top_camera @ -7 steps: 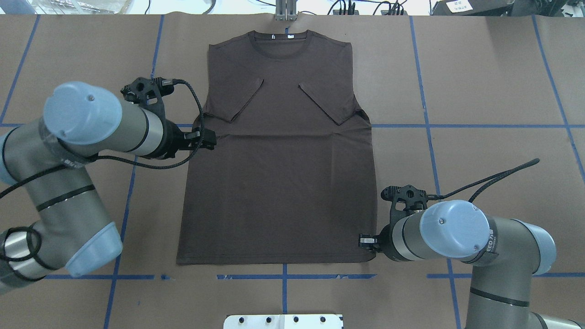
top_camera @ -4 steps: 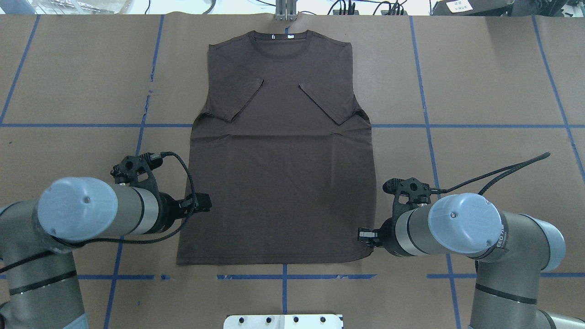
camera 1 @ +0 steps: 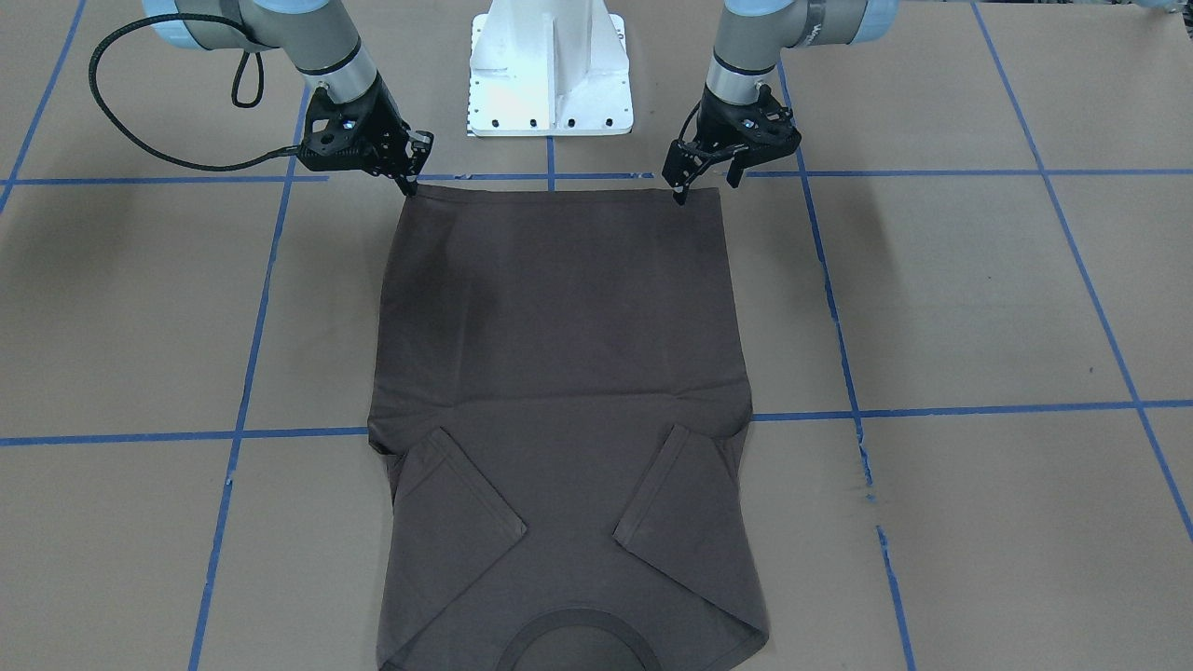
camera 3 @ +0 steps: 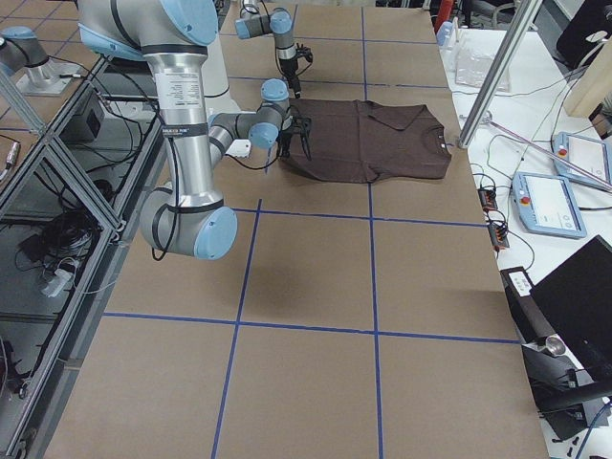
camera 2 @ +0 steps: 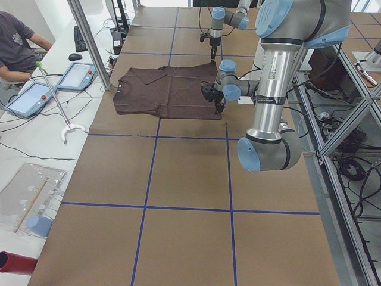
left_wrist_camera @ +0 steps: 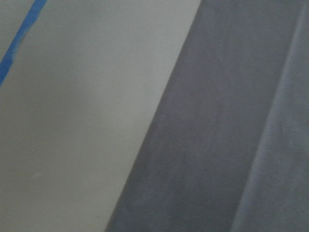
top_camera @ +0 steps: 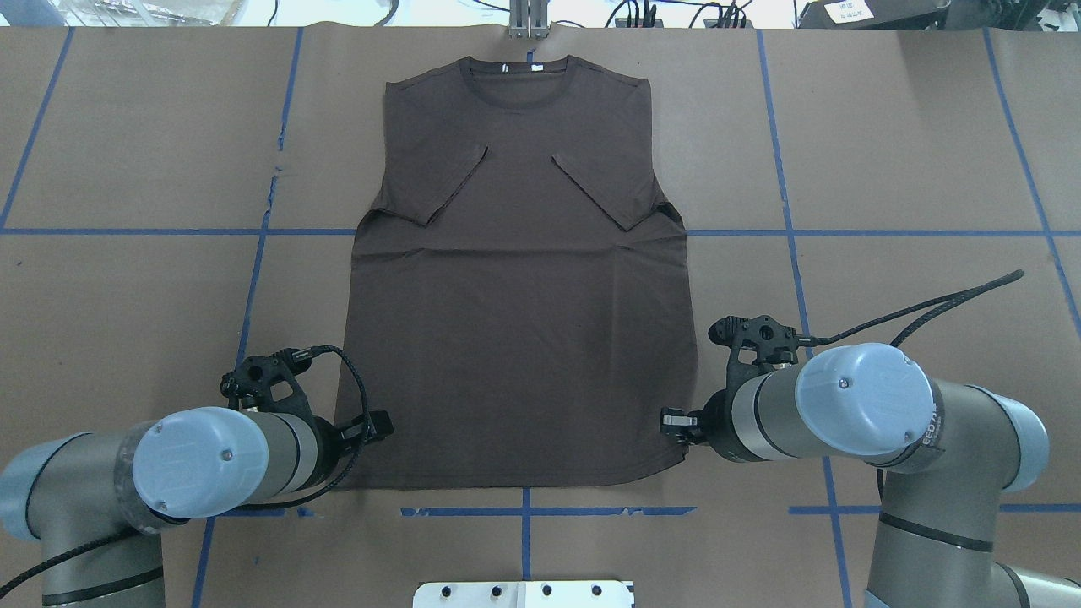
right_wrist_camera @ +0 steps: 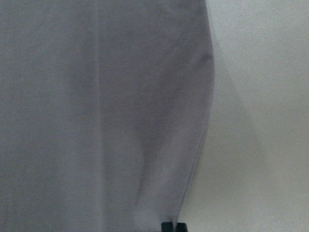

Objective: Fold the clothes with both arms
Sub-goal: 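Grasp both hem corners nearest the robot with the left and right grippers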

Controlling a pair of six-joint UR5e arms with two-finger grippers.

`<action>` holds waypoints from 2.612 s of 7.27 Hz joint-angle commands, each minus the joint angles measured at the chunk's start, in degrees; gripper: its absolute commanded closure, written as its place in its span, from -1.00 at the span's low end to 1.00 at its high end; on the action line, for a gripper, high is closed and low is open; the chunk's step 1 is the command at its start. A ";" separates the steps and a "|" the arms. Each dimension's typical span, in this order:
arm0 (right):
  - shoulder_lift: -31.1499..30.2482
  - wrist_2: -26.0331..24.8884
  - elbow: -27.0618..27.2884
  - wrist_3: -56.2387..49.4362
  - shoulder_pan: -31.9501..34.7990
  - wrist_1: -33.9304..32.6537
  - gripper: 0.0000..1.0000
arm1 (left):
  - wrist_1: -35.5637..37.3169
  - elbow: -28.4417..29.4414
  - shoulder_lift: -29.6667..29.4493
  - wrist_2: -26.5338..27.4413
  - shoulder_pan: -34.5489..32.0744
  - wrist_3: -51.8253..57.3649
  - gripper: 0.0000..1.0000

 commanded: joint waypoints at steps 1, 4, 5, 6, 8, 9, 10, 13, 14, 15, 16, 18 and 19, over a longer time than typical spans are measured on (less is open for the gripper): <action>0.03 0.07 0.00 -0.14 0.26 0.00 1.00 | 0.00 1.74 0.04 0.32 2.29 -1.06 -0.96; 0.12 0.07 0.00 -0.05 0.35 0.00 1.00 | 0.00 3.85 0.13 1.90 2.29 -1.76 -0.94; 0.12 0.16 0.00 -0.14 0.35 0.00 1.00 | 0.00 3.68 0.13 1.90 2.29 -1.85 -0.88; 0.12 0.16 0.00 -0.14 0.35 0.00 1.00 | 0.00 3.59 0.21 1.81 2.29 -1.85 -0.85; 0.12 0.25 0.44 -0.05 0.43 0.00 1.00 | 0.00 3.59 0.21 1.81 2.47 -1.94 -0.69; 0.12 0.25 0.53 -0.05 0.43 0.00 1.00 | 0.09 3.59 0.21 1.81 2.82 -2.28 -0.49; 0.12 0.16 0.70 -0.05 0.43 0.00 1.00 | 0.09 3.68 0.30 1.81 3.34 -3.16 -0.27; 0.04 0.16 0.79 -0.05 0.43 -0.09 1.00 | 0.00 3.33 0.13 1.81 3.52 -3.43 0.26; 0.03 0.16 0.79 -0.05 0.43 -0.09 1.00 | 0.09 3.33 0.13 1.81 3.52 -3.43 0.39; 0.03 0.16 0.79 -0.05 0.52 -0.09 1.00 | 0.09 3.24 0.13 1.73 3.52 -3.34 0.43; 0.12 0.16 0.79 -0.05 0.52 -0.09 1.00 | 0.09 2.98 0.04 1.73 3.52 -3.34 0.44; 0.12 0.16 0.79 -0.05 0.52 -0.09 1.00 | 0.09 2.80 0.13 1.73 3.44 -3.25 0.45; 0.04 0.16 0.79 -0.05 0.52 -0.09 1.00 | 0.18 2.63 0.13 1.73 3.43 -3.25 0.45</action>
